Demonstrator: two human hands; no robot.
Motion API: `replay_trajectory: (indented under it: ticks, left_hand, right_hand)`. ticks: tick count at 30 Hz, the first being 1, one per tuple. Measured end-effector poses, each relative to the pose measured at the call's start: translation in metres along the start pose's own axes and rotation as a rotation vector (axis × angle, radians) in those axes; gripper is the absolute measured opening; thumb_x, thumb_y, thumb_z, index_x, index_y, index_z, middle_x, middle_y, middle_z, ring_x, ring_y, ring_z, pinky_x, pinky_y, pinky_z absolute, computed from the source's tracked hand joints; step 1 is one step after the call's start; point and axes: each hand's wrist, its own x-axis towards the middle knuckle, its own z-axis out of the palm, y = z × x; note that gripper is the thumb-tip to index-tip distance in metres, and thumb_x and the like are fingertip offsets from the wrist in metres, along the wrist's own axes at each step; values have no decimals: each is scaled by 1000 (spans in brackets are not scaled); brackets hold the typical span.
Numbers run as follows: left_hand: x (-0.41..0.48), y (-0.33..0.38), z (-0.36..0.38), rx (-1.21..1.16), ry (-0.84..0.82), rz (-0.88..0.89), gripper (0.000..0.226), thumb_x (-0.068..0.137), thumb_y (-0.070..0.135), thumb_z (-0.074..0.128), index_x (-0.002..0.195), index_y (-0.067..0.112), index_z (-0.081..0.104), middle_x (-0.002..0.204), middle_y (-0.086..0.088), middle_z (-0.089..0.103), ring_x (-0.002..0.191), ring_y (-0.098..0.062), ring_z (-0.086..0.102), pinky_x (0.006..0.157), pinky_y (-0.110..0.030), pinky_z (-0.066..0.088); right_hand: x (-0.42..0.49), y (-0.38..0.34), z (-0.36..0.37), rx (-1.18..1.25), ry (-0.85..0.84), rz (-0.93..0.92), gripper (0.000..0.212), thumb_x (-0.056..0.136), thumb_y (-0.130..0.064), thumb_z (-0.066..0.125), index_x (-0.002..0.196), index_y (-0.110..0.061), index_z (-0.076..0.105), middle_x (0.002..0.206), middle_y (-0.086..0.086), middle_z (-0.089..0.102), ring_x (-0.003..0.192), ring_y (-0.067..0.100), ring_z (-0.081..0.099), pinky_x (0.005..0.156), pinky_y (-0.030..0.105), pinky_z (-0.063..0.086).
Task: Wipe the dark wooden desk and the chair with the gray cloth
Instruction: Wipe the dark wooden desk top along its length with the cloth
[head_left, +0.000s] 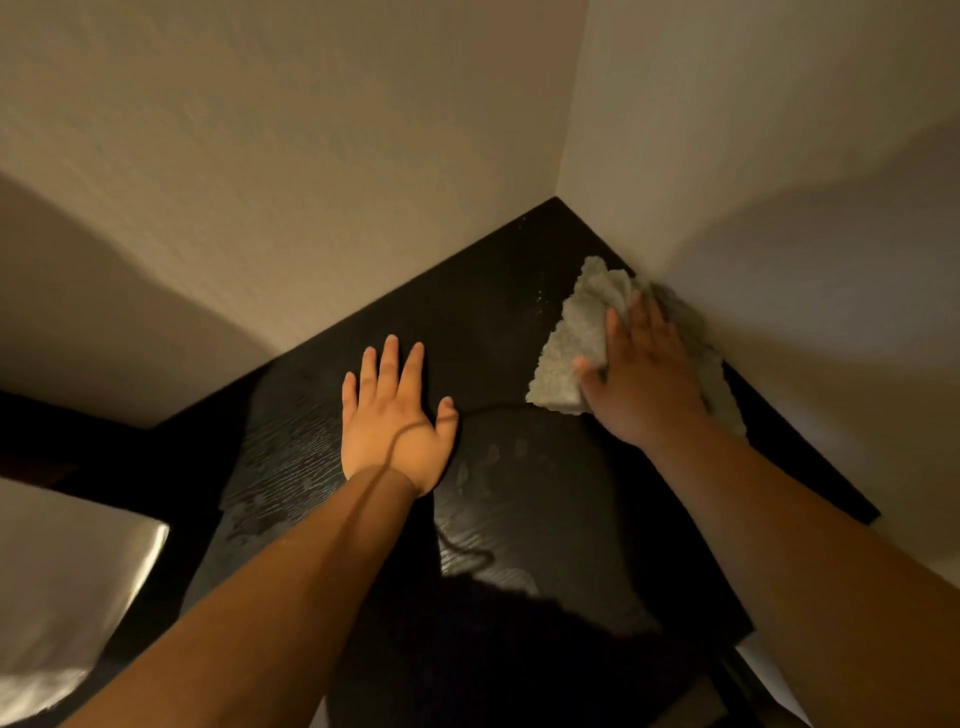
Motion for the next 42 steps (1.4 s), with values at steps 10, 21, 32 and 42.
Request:
replay_trajectory:
  ticks: [10,21,32,42]
  left_hand:
    - [2,2,-2,-9,-5,-9,76,98,61,32,167,31,17,177,-1,7,163,-24,0,132,-48,2]
    - [3,0,-1,-7,-11,2,78,97,62,30,167,32,14,177,0,3,163,-24,-3,131,-48,1]
    - [3,0,-1,-22,-22,-5,78,98,62,32,167,34,13,177,1,2,162,-23,-5,131,-48,0]
    - [5,3,-2,-45,-12,-4,78,96,62,35,167,34,15,177,2,3,162,-23,-4,131,-48,-1]
  right_hand:
    - [-2,18,5,-80,48,-171,89,100,-73,13,168,-17,3,174,10,-13,160,26,-14,127,42,-8]
    - [-46,-21,19,-17,-13,-352,87,98,-74,17,164,-21,-4,173,6,-22,158,24,-24,128,42,-11]
    - [15,-48,9,17,44,-164,83,100,-65,14,167,-18,-1,175,15,-10,161,35,-9,130,56,4]
    - [50,-27,-2,-23,87,-90,90,95,-71,15,168,-20,2,175,12,-11,160,33,-8,130,49,-3]
